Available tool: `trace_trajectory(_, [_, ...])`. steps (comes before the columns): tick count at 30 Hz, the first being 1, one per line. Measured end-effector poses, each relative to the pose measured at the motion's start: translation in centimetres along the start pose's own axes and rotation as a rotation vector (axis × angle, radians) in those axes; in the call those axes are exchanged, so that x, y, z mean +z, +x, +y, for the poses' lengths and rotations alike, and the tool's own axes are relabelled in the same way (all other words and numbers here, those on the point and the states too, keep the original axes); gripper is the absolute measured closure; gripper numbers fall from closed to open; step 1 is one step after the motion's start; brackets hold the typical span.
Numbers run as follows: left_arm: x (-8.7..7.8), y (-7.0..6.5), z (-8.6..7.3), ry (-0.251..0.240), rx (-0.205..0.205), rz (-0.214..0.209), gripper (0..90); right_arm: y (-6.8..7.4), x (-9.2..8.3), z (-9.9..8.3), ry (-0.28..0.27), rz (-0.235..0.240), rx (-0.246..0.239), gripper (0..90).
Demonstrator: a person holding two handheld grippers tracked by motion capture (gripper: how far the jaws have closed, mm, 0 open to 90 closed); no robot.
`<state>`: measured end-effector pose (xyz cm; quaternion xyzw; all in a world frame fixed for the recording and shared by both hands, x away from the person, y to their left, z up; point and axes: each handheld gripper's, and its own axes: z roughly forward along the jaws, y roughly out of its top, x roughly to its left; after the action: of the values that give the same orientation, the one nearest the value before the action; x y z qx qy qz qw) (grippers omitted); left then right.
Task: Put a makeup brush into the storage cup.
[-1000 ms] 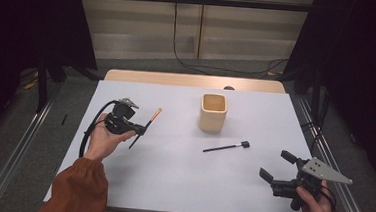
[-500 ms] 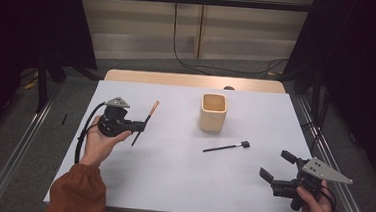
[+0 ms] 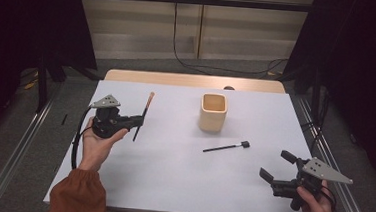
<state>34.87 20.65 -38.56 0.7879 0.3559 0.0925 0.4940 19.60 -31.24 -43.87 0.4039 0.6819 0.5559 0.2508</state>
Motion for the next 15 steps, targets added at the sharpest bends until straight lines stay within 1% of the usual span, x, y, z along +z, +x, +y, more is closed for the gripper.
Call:
trace_trajectory(1, [-0.14,-0.05,0.01,-0.009,0.009,0.006,83.8,0.01,0.03,0.0,0.0,0.0,0.002,0.0])
trace_trajectory(3, [-0.34,-0.13,0.09,-0.024,0.015,0.015,83.8,0.06,0.09,0.0,0.003,0.004,0.002,0.0])
trace_trajectory(4, [-0.49,-0.18,0.1,-0.041,0.011,0.019,83.8,0.06,0.1,0.0,0.003,0.003,0.001,0.0])
trace_trajectory(5, [-0.65,-0.22,0.09,-0.052,0.01,0.014,83.8,0.06,0.1,0.01,0.002,0.005,0.004,0.0])
trace_trajectory(8, [-0.83,-0.39,-0.18,-0.081,0.027,0.03,83.8,-0.01,0.05,-0.01,0.005,0.006,0.002,0.0])
trace_trajectory(9, [-0.83,-0.39,-0.28,-0.082,0.035,0.036,83.8,-0.03,0.04,0.0,0.004,0.004,0.003,0.0])
trace_trajectory(10, [-0.8,-0.36,-0.35,-0.082,0.038,0.033,83.8,0.0,0.06,0.01,0.002,0.003,0.009,0.0])
trace_trajectory(12, [-0.83,-0.28,-0.57,-0.1,0.044,0.038,83.8,0.02,0.07,0.01,0.005,0.007,0.006,0.0])
trace_trajectory(13, [-0.83,-0.21,-0.67,-0.111,0.044,0.033,83.8,0.01,0.05,0.0,0.006,0.008,0.003,0.0])
trace_trajectory(14, [-0.87,-0.18,-0.75,-0.123,0.049,0.037,83.8,0.01,0.04,0.01,0.005,0.008,0.004,0.0])
trace_trajectory(15, [-0.91,-0.17,-0.83,-0.137,0.046,0.038,83.8,-0.02,0.02,0.01,0.005,0.008,0.005,0.0])
